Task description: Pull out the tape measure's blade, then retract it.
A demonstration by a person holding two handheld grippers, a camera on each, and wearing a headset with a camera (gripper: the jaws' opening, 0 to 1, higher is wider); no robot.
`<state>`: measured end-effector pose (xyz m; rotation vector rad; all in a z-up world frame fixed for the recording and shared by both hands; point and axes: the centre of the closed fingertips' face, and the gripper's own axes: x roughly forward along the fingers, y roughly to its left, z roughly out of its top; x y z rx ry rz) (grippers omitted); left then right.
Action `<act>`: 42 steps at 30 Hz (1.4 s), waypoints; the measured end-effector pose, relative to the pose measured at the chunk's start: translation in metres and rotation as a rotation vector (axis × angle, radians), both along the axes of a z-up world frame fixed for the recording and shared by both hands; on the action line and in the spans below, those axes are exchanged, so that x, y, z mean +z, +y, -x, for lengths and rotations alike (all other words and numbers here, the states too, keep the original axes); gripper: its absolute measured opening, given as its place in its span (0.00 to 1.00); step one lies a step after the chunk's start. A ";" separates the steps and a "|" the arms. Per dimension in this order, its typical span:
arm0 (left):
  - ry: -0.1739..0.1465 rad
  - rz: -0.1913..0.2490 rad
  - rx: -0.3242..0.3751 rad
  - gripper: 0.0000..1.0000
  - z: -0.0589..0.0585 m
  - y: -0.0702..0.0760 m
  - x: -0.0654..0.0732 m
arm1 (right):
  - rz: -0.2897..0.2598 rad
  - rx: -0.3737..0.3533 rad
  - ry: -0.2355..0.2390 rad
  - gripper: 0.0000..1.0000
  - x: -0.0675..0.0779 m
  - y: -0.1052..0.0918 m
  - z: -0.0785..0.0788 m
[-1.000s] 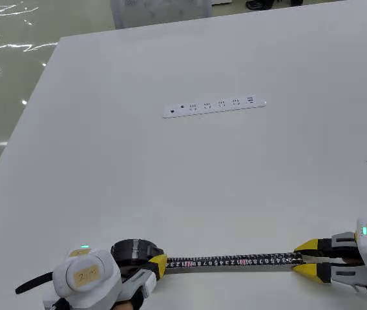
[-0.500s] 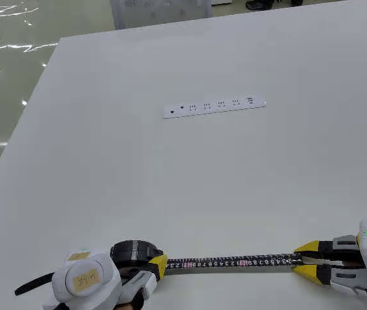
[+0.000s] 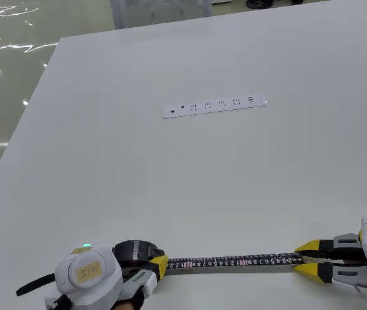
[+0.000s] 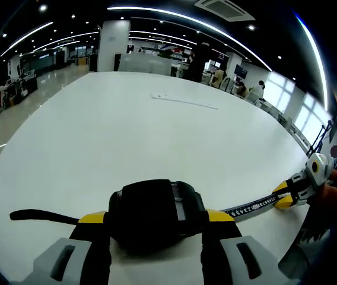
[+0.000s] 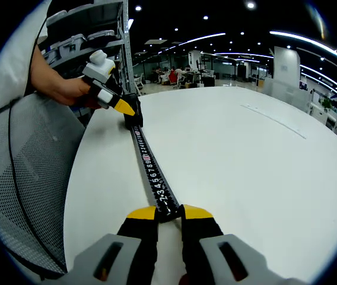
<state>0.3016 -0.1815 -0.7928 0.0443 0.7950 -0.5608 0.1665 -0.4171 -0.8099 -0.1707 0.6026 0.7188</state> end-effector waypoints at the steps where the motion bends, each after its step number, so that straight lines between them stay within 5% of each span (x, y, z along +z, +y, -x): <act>1: 0.005 0.004 0.000 0.58 0.000 0.000 0.000 | -0.002 0.004 -0.005 0.13 0.001 0.003 -0.002; 42: 0.030 0.039 0.011 0.58 0.000 0.001 0.001 | -0.110 0.056 -0.034 0.13 0.008 0.065 -0.037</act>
